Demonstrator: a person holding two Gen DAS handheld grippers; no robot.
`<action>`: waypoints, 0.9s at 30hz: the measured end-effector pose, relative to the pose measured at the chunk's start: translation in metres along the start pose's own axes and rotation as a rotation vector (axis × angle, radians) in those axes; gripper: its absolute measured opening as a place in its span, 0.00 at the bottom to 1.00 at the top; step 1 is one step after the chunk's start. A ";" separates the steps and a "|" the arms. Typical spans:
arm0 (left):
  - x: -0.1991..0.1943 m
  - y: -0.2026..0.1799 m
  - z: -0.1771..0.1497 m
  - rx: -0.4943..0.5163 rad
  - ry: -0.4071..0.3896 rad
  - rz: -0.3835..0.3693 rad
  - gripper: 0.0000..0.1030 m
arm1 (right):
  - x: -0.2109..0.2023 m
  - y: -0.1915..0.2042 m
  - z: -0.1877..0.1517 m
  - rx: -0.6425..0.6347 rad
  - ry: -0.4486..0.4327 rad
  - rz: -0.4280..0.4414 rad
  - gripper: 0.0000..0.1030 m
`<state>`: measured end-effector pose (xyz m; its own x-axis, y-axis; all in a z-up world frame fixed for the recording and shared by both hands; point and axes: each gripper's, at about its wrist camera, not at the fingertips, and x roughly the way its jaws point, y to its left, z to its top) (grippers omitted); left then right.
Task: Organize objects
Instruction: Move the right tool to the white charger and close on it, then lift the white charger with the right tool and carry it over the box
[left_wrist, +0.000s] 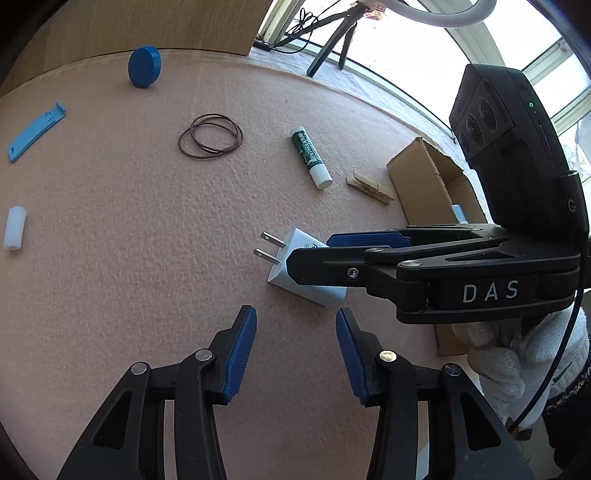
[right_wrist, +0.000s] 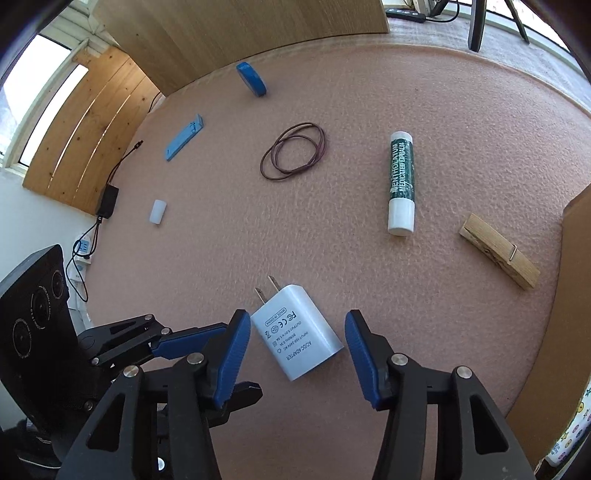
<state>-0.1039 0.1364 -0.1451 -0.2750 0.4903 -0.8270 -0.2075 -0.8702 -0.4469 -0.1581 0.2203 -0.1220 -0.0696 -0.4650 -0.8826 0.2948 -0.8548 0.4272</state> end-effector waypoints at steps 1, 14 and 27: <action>0.002 -0.001 0.000 0.002 0.004 -0.003 0.44 | 0.001 0.000 0.000 0.005 0.005 0.007 0.44; 0.011 -0.004 0.007 0.007 0.012 -0.001 0.39 | 0.009 0.008 -0.007 0.041 0.012 0.040 0.36; -0.003 -0.028 0.009 0.097 -0.027 0.031 0.36 | -0.011 0.008 -0.031 0.156 -0.117 0.056 0.34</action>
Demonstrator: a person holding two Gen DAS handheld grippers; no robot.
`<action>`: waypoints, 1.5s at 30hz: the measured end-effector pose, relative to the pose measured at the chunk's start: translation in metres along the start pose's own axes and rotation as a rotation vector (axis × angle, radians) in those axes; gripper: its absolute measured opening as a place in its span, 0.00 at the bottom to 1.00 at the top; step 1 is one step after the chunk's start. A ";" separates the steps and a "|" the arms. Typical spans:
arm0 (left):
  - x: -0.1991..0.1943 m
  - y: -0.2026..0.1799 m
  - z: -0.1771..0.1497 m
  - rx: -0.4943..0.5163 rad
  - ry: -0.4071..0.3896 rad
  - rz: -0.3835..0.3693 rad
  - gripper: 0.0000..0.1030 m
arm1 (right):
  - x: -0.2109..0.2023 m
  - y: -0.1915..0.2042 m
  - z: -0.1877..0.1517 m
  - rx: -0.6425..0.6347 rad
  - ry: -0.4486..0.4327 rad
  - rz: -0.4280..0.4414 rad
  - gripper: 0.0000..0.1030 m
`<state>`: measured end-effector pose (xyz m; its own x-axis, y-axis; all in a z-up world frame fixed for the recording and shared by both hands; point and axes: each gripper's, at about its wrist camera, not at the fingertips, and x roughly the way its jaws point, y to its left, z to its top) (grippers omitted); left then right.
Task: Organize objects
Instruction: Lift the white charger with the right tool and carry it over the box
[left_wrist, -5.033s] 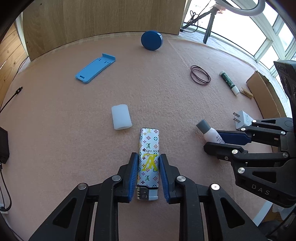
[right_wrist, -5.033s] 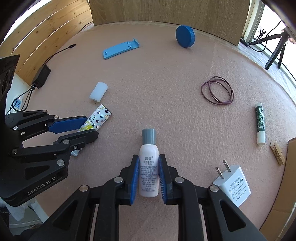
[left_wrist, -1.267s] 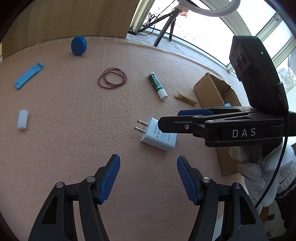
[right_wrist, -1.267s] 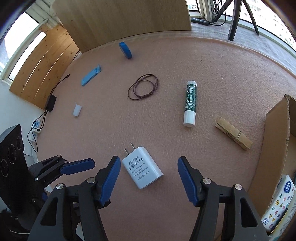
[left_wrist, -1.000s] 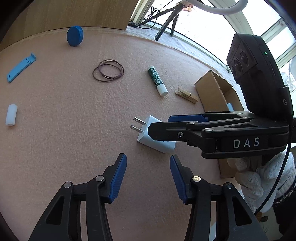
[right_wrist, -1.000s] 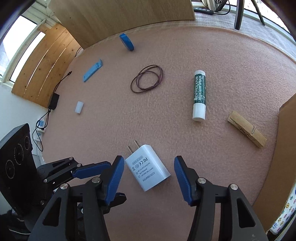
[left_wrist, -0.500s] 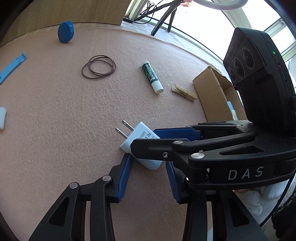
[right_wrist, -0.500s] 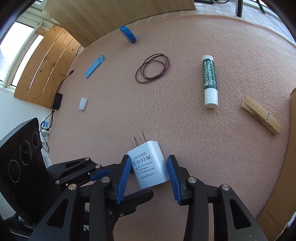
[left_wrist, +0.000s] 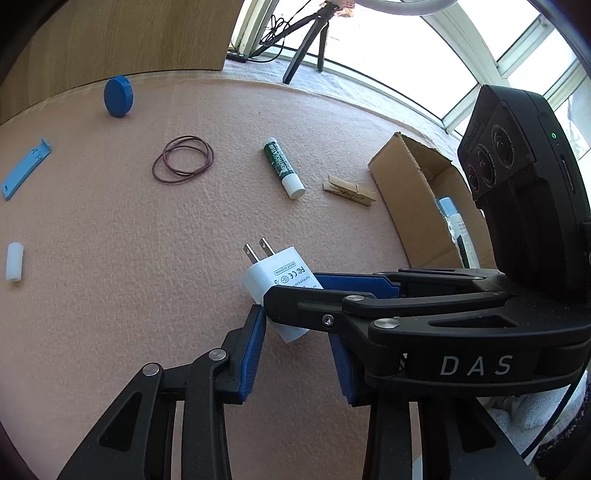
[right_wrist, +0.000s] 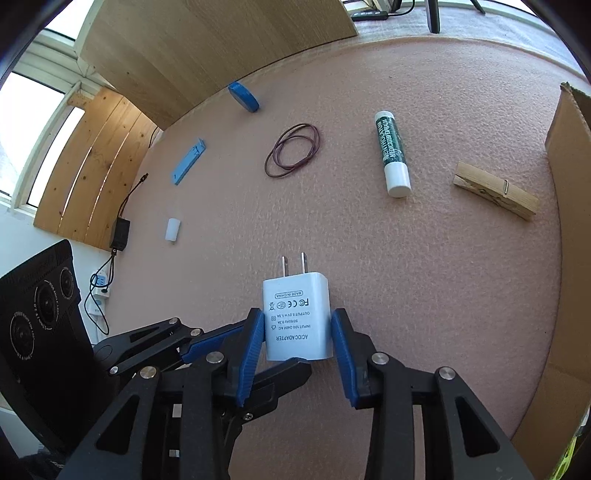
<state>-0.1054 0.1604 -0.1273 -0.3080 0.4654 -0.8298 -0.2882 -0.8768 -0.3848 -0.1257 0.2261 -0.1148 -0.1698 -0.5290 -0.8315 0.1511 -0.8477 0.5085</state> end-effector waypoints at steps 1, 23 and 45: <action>-0.003 -0.005 0.000 0.015 -0.005 0.001 0.36 | -0.005 -0.001 -0.002 0.007 -0.012 0.001 0.34; 0.000 -0.154 0.044 0.313 -0.040 -0.126 0.36 | -0.143 -0.065 -0.027 0.124 -0.271 -0.120 0.33; 0.050 -0.188 0.062 0.355 0.035 -0.157 0.45 | -0.157 -0.111 -0.022 0.165 -0.291 -0.176 0.35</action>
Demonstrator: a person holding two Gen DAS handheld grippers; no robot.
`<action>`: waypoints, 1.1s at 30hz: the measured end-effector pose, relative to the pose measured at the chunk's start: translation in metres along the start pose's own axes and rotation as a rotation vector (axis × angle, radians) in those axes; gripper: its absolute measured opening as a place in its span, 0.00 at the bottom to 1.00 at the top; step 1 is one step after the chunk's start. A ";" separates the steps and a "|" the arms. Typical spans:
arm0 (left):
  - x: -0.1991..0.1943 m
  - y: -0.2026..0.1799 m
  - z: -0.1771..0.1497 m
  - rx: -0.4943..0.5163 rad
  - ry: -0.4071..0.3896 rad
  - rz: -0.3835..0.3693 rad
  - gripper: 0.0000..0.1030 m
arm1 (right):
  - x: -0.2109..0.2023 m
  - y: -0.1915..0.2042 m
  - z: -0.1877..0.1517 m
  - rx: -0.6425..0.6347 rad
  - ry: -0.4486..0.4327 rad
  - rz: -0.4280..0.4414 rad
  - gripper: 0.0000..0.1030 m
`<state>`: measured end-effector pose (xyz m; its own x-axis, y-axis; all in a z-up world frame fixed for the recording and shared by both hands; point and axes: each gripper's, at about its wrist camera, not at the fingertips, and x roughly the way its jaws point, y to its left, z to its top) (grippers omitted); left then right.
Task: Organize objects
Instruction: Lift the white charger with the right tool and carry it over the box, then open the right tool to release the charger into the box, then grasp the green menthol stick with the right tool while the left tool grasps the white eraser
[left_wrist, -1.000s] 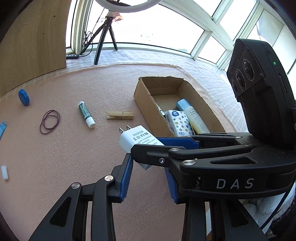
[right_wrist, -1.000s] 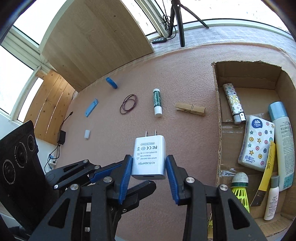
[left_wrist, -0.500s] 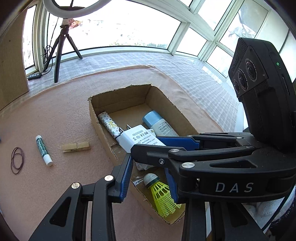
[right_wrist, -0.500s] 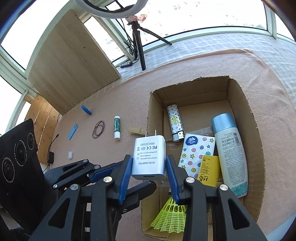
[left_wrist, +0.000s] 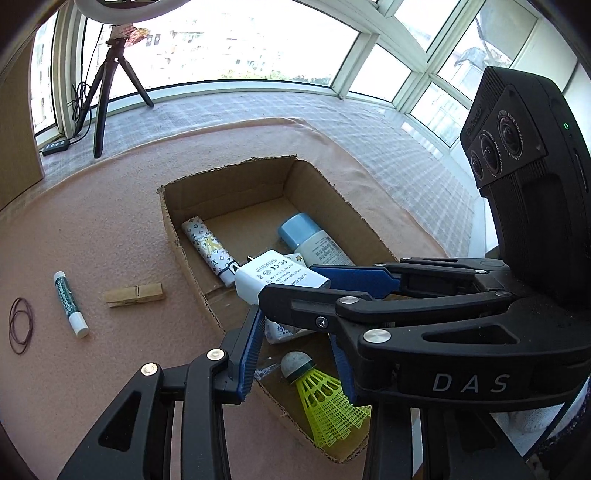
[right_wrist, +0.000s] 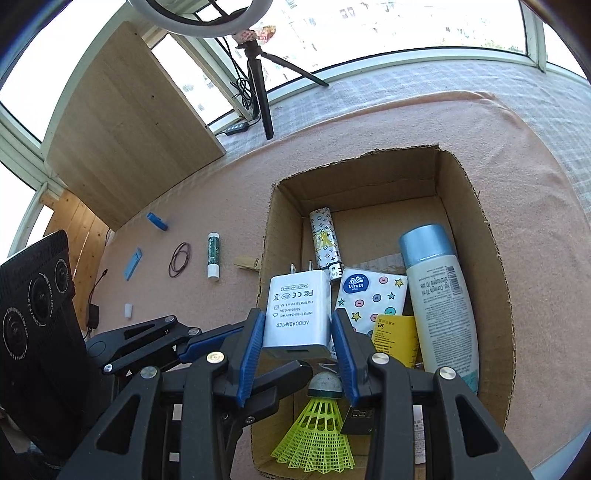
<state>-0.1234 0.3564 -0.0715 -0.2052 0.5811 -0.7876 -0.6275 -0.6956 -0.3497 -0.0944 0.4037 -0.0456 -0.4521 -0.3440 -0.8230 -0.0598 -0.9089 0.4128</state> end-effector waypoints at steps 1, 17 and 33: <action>0.001 0.001 -0.001 0.000 0.009 0.009 0.59 | -0.001 0.002 0.000 -0.011 -0.010 -0.004 0.44; -0.033 0.026 -0.021 -0.024 -0.026 0.080 0.65 | -0.002 0.018 0.003 -0.044 -0.065 -0.095 0.73; -0.104 0.128 -0.066 -0.208 -0.068 0.241 0.65 | 0.019 0.079 0.006 -0.107 -0.083 -0.050 0.73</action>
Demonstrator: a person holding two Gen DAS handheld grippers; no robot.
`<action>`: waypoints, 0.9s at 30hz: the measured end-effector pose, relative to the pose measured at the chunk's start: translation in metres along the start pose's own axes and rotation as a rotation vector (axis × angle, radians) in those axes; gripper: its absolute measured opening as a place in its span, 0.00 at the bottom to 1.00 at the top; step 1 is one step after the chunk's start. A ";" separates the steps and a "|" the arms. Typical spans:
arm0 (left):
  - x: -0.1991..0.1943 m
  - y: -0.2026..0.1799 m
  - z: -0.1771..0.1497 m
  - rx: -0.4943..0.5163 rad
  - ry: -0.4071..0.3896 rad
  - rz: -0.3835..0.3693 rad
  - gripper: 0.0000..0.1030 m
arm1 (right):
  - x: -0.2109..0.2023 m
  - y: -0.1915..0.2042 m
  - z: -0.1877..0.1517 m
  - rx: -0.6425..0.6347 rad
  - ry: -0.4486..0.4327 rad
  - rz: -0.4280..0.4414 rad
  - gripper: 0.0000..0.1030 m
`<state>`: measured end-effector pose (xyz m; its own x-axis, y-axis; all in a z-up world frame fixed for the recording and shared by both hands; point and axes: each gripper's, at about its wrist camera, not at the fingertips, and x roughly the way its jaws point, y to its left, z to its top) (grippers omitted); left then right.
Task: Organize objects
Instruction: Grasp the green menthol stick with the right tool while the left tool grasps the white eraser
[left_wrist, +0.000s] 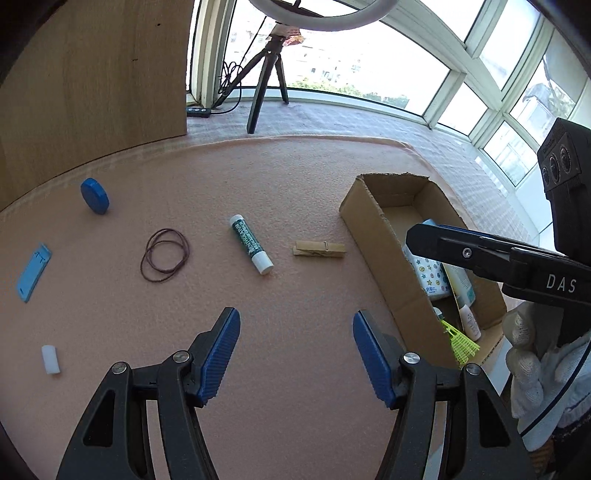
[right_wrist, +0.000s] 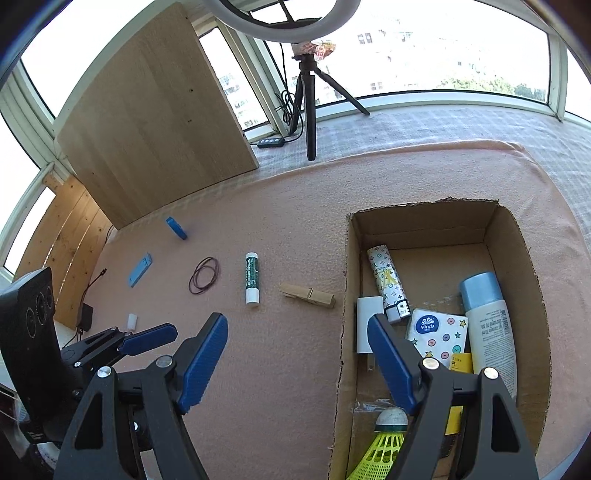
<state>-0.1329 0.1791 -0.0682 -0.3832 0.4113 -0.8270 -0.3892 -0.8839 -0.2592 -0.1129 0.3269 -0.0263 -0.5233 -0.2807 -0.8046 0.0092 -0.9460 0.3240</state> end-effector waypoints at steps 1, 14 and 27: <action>-0.003 0.011 -0.002 -0.019 -0.001 0.015 0.65 | 0.003 0.006 0.001 -0.013 0.003 0.001 0.72; -0.038 0.143 -0.033 -0.190 0.012 0.221 0.65 | 0.068 0.044 0.020 -0.095 0.133 0.008 0.72; -0.031 0.210 -0.057 -0.283 0.071 0.308 0.52 | 0.135 0.065 0.040 -0.199 0.249 -0.063 0.63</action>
<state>-0.1552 -0.0321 -0.1260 -0.3835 0.1111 -0.9168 -0.0165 -0.9934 -0.1134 -0.2174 0.2337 -0.0939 -0.3036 -0.2280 -0.9251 0.1623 -0.9691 0.1856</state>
